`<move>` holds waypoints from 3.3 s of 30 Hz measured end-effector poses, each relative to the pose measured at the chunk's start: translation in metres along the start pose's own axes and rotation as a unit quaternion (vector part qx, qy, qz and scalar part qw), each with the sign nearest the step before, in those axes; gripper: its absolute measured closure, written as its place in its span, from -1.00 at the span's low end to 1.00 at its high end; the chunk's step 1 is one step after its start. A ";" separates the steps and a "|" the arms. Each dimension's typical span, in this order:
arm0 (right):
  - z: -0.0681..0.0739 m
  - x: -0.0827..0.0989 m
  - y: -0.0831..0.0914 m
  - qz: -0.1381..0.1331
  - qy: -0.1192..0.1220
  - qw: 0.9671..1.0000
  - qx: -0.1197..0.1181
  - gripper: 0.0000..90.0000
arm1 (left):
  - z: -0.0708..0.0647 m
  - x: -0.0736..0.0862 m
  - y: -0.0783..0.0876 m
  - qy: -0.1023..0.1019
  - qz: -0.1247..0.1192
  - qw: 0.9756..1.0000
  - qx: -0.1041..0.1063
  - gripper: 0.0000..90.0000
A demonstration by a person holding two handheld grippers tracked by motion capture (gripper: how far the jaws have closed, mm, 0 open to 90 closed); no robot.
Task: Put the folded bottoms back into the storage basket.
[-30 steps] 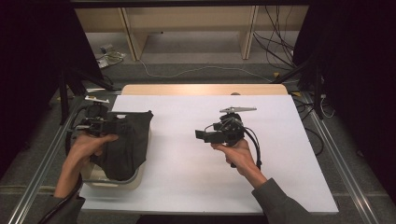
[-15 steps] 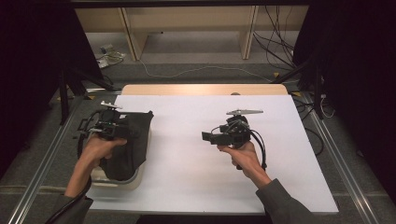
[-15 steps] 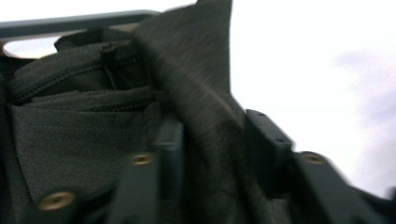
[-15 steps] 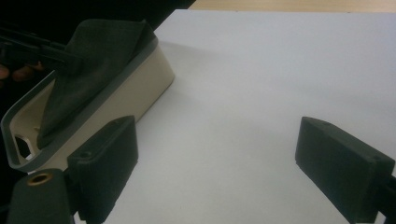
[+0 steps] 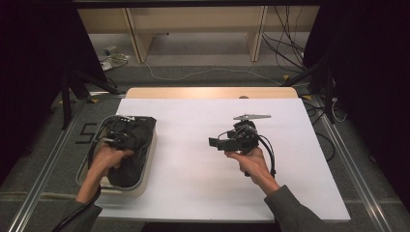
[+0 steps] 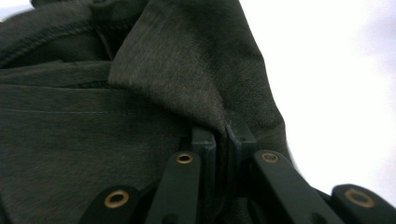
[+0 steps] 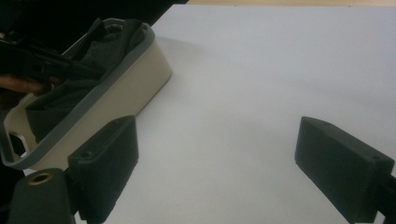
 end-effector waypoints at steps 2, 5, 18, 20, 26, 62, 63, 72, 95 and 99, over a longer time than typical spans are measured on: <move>0.000 0.000 0.000 0.000 0.001 1.000 0.001 -0.68 | -0.002 0.001 -0.006 -0.006 0.008 1.000 -0.012 0.88; 0.000 0.000 0.000 0.000 0.001 1.000 0.001 -0.68 | -0.002 0.002 -0.015 -0.006 0.015 1.000 -0.023 0.88; 0.000 0.001 0.000 0.001 -0.001 1.000 0.003 -0.68 | 0.000 0.003 -0.035 0.001 0.025 0.999 -0.037 0.88; 0.000 0.001 0.000 0.001 -0.001 1.000 0.003 -0.68 | 0.001 0.003 -0.034 0.002 0.025 0.999 -0.035 0.88; -0.001 0.001 0.002 0.000 0.001 1.000 0.003 -0.68 | 0.001 0.003 -0.028 0.002 0.017 0.999 -0.029 0.80; -0.007 0.001 0.013 -0.015 -0.004 1.000 0.007 -0.68 | -0.003 -0.003 0.011 -0.015 -0.033 0.999 -0.012 0.06; -0.007 0.001 0.013 -0.016 -0.005 1.000 0.006 -0.68 | -0.003 -0.004 0.011 -0.016 -0.033 0.999 -0.012 0.05; -0.008 0.001 0.017 -0.023 -0.004 1.000 0.008 -0.68 | -0.009 -0.006 0.019 -0.028 -0.045 0.999 -0.012 -0.27; -0.010 0.005 0.030 -0.055 0.005 0.998 0.005 -0.69 | -0.032 -0.010 0.040 -0.044 -0.145 0.988 0.036 -0.53; -0.011 0.008 0.034 -0.060 0.007 0.998 0.006 -0.69 | -0.040 -0.008 0.040 -0.055 -0.161 0.984 0.047 -0.54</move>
Point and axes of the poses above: each handheld gripper's, and its own axes: y roughly backward along the jaws, x roughly out of its underside, z roughly to its left, the point moved 1 cm from there along -y, roughly forward along the jaws, and after that the axes turned 8 degrees about z, right-handed, at the moved point
